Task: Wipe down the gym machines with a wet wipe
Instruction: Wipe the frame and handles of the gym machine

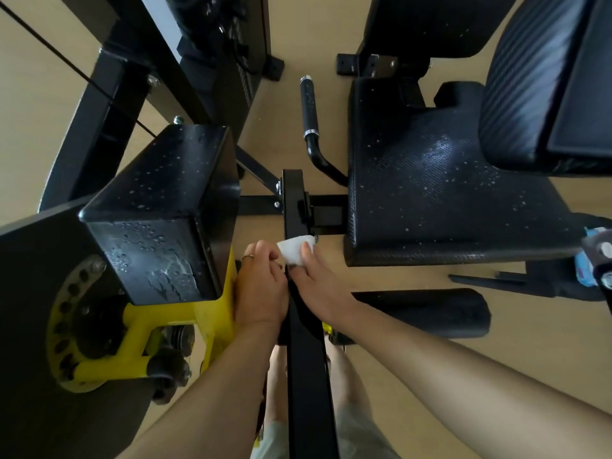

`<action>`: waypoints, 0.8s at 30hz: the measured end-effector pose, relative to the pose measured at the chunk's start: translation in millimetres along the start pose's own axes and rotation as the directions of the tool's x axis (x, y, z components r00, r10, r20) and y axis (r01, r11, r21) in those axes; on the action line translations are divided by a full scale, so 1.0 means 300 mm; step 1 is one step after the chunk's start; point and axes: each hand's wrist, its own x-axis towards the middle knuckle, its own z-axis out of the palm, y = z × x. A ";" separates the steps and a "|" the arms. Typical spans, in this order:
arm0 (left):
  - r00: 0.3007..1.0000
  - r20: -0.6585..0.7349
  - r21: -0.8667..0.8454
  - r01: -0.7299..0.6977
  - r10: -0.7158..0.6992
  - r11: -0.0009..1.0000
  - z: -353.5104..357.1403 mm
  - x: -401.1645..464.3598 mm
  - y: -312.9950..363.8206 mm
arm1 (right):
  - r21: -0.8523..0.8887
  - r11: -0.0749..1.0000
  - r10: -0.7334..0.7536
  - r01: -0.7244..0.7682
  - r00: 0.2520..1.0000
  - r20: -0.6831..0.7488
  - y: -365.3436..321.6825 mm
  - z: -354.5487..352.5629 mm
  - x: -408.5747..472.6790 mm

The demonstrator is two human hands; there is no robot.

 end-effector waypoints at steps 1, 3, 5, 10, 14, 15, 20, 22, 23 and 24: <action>1.000 -0.001 -0.004 -0.004 0.004 1.000 0.000 0.000 0.001 | 0.028 0.999 0.027 -0.026 1.000 -0.017 -0.013 0.002 0.024; 1.000 0.004 0.000 0.002 -0.002 1.000 -0.001 0.001 0.004 | 0.048 0.996 0.070 -0.069 0.997 -0.022 -0.038 0.008 0.058; 1.000 0.007 0.005 0.016 -0.016 1.000 0.000 0.003 0.004 | 0.019 0.996 0.083 -0.083 0.997 -0.009 -0.046 0.008 0.052; 0.999 0.044 0.005 -0.015 0.015 1.000 -0.010 0.008 0.009 | -0.089 0.994 0.067 -0.062 0.996 0.057 -0.022 0.005 -0.099; 0.984 0.178 -0.041 0.025 -0.017 0.999 -0.057 -0.008 0.016 | -0.194 0.979 0.109 -0.068 0.972 0.210 -0.018 -0.009 -0.277; 0.972 0.232 -0.062 0.055 -0.040 0.997 -0.073 -0.025 0.022 | -0.231 0.970 0.130 -0.071 0.959 0.250 -0.028 -0.015 -0.328; 0.907 0.413 -0.074 0.119 -0.079 0.990 -0.171 -0.171 0.076 | -0.494 0.867 0.109 0.065 0.943 0.315 -0.096 -0.043 -0.534; 0.896 0.435 -0.071 0.132 -0.088 0.989 -0.203 -0.210 0.089 | -0.551 0.826 0.112 0.117 0.924 0.365 -0.129 -0.060 -0.608; 0.885 0.455 -0.061 0.145 -0.102 0.988 -0.216 -0.226 0.092 | -0.571 0.809 0.130 0.136 0.907 0.400 -0.142 -0.067 -0.645; 0.868 0.481 -0.048 0.162 -0.119 0.986 -0.237 -0.248 0.106 | -0.592 0.789 0.143 0.164 0.888 0.438 -0.153 -0.075 -0.678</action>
